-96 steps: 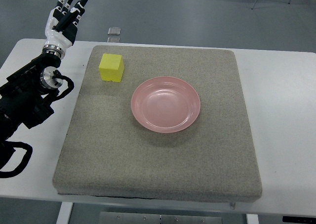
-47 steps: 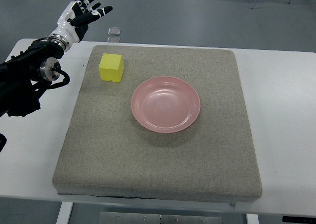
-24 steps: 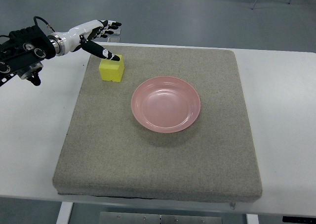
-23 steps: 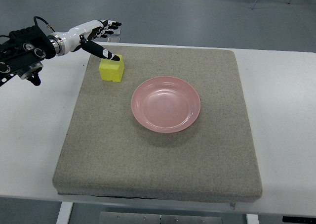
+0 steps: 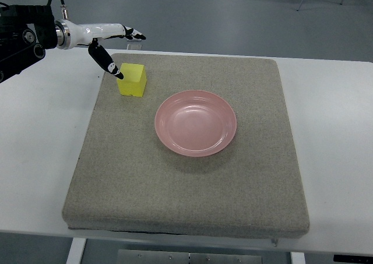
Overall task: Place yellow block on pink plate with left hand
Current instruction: 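Reach the left hand forward over the yellow cube, then close the left hand fingers around the yellow cube, then lift the yellow cube and carry it over the pink plate, then lower the yellow cube onto the pink plate with the left hand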
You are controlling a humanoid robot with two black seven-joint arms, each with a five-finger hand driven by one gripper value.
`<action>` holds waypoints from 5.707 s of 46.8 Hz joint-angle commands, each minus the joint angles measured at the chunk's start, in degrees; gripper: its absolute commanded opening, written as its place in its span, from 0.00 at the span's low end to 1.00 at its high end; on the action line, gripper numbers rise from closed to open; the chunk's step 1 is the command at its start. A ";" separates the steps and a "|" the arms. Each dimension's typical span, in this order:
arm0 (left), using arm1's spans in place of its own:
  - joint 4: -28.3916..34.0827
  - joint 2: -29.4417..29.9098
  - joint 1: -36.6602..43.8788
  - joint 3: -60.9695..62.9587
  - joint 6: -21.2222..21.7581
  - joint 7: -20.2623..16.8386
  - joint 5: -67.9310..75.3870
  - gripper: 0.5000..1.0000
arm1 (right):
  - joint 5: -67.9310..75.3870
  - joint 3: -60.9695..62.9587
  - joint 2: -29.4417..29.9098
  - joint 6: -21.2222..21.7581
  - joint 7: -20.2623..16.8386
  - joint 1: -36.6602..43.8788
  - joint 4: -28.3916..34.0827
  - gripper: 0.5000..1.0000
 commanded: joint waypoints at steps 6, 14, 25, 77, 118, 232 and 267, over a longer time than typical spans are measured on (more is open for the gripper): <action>0.95 -0.75 1.50 0.25 0.28 -0.98 0.96 0.95 | 0.00 0.00 0.00 0.00 0.00 0.00 0.00 0.85; 1.74 -1.62 3.08 0.25 0.71 -0.98 1.13 0.95 | 0.00 0.00 0.00 0.00 0.00 0.00 0.00 0.85; 4.82 -4.09 5.19 0.25 3.88 -1.68 5.09 0.94 | 0.00 0.00 0.00 0.00 0.00 0.00 0.00 0.85; 6.66 -5.32 6.42 0.25 5.29 -3.18 5.09 0.64 | 0.00 0.00 0.00 0.00 0.00 0.00 0.00 0.85; 9.04 -6.37 7.21 -0.28 5.20 -2.30 4.04 0.00 | 0.00 0.00 0.00 0.00 0.00 0.00 0.00 0.85; -5.91 -15.60 0.88 1.21 -0.69 -2.38 7.02 0.00 | 0.00 0.00 0.00 0.00 0.00 0.00 0.00 0.85; -9.25 -12.97 0.09 0.77 -0.87 -2.38 6.67 0.77 | 0.00 0.00 0.00 0.00 0.00 0.00 0.00 0.85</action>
